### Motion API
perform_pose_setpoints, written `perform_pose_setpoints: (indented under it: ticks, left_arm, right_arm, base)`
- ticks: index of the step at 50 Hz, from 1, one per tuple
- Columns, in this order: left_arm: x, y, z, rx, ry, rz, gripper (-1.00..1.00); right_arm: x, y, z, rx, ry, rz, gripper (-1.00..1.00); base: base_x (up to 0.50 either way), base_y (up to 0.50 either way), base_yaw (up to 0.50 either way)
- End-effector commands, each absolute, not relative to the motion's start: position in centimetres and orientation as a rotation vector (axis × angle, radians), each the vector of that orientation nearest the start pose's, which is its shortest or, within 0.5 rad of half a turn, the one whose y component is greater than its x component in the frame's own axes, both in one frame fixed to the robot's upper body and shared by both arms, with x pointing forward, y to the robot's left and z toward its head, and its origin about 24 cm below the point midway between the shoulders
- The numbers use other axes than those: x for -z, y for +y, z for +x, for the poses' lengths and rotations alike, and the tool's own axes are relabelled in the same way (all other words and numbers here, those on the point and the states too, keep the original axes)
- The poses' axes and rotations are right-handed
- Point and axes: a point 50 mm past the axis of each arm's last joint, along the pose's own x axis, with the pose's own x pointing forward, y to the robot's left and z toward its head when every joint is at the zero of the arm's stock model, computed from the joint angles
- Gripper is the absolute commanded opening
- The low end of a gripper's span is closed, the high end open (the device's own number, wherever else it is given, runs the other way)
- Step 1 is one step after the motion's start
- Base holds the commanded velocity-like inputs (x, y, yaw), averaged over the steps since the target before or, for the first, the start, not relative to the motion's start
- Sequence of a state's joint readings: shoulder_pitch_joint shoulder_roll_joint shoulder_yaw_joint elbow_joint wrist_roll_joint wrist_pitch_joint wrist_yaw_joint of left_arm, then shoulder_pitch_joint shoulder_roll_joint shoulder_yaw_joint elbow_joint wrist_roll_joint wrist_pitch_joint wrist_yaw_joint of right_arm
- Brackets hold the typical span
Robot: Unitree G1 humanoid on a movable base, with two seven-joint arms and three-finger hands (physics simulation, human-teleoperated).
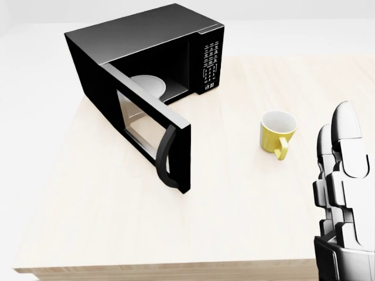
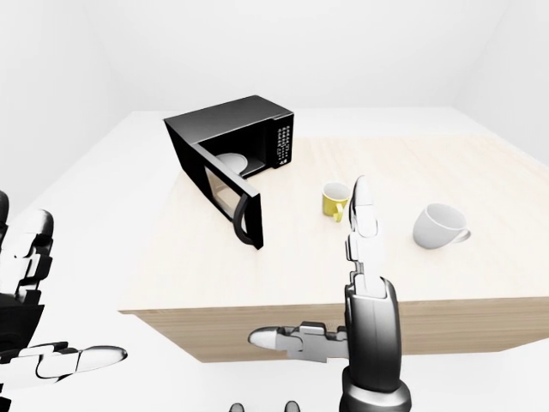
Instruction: Close the microwave.
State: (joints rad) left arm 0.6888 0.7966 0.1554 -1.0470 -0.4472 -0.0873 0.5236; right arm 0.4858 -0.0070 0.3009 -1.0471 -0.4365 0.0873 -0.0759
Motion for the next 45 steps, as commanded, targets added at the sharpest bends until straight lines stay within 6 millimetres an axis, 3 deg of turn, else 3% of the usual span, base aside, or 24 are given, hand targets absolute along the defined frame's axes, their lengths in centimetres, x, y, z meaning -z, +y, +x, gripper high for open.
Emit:
perform_pose_setpoints:
  ticks: [1,45]
  left_arm:
    - [-19.13,19.99,11.98,-0.098,-0.401,0.163,1.0]
    - [-19.04,20.13,11.75,-0.14,-0.423,0.176,1.0]
  right_arm:
    - [-18.13,-12.94,13.17,0.1,-0.523,-0.264,1.0]
    - [-18.35,-12.6,13.15,0.096,-0.552,-0.272,1.0]
  base:
    - [0.0,0.5,0.0]
    - [0.0,0.5,0.0]
